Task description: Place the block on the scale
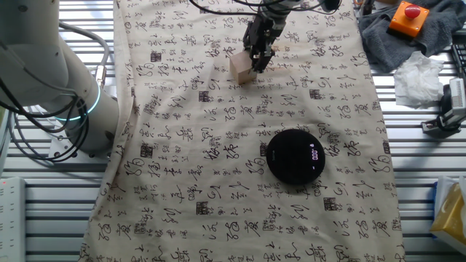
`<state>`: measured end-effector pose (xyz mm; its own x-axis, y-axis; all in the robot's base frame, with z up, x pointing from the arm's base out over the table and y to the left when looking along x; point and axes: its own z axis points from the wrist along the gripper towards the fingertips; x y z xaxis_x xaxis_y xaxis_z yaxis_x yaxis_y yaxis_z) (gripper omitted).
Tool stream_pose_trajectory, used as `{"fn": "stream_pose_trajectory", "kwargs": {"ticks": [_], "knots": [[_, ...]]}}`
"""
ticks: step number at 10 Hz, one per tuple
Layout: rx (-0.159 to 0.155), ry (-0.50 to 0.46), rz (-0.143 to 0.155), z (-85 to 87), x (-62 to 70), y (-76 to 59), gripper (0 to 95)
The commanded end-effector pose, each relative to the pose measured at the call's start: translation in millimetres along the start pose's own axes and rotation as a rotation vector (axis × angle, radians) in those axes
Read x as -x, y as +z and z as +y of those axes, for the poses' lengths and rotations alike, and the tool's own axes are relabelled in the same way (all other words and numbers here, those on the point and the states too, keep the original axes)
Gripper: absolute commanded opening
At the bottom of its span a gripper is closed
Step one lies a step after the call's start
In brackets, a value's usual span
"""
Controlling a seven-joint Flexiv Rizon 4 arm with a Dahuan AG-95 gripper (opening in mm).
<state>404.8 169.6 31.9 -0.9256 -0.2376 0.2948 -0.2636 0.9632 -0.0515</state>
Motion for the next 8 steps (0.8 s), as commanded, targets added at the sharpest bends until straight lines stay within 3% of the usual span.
{"fn": "stream_pose_trajectory", "kwargs": {"ticks": [1, 5, 8], "knots": [[0.006, -0.006, -0.002, -0.1, 0.2, 0.3, 0.0], [0.000, -0.011, -0.009, -2.2, -1.0, -7.8, 0.0], [-0.003, -0.026, -0.007, -9.1, 0.5, -21.9, 0.0]]}}
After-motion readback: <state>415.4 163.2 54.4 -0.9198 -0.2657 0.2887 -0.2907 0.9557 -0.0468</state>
